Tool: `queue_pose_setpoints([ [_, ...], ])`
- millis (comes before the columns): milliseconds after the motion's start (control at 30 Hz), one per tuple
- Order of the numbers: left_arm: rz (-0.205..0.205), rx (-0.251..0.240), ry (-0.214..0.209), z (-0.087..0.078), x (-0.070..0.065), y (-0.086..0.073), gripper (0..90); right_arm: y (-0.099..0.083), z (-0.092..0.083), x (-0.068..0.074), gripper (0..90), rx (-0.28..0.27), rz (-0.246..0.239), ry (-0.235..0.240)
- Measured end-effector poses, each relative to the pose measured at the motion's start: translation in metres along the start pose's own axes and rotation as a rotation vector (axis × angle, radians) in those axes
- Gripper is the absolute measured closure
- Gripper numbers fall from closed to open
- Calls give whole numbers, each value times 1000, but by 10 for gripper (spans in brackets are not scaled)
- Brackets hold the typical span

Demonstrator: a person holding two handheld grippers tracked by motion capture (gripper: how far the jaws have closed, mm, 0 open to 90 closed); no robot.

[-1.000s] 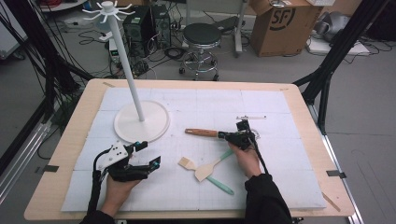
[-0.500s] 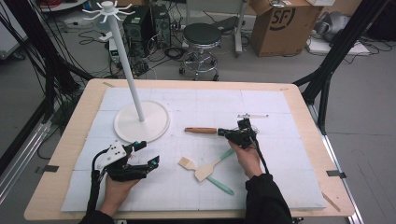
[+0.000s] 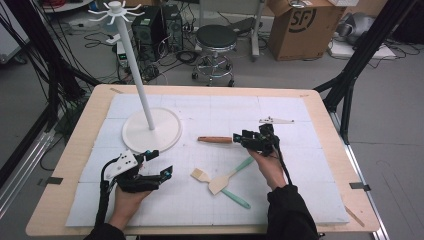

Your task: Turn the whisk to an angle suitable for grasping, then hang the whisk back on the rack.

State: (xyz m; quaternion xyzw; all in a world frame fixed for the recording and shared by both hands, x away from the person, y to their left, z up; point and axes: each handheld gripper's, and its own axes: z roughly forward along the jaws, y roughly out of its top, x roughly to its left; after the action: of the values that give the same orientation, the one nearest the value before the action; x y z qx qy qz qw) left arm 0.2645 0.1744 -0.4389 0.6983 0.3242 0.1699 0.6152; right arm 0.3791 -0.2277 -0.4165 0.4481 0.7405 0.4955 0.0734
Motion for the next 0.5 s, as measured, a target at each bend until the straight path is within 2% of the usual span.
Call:
queue_pose_setpoints([
  [133,-2,-4,-1,1,0,0,213,9,13,-1,456,90,-100,-8],
  [200,-2,-2,-1,1,1,0,213,13,21,-6,461,118,-106,27],
  [233,-4,-2,0,1,1,0,214,14,27,-9,472,145,-125,31],
  [267,-3,-3,1,1,2,0,214,14,27,-9,472,145,-125,31],
  [300,-4,-5,1,1,2,0,213,15,34,-11,486,179,-134,42],
  [367,-6,-1,2,1,2,0,213,16,36,-11,487,200,-141,43],
  [400,-7,0,1,1,2,0,213,18,39,-11,500,209,-156,42],
  [433,-7,0,0,1,2,0,213,18,42,-13,518,195,-153,67],
  [500,-8,2,3,1,3,-1,213,17,44,-15,521,197,-156,72],
])
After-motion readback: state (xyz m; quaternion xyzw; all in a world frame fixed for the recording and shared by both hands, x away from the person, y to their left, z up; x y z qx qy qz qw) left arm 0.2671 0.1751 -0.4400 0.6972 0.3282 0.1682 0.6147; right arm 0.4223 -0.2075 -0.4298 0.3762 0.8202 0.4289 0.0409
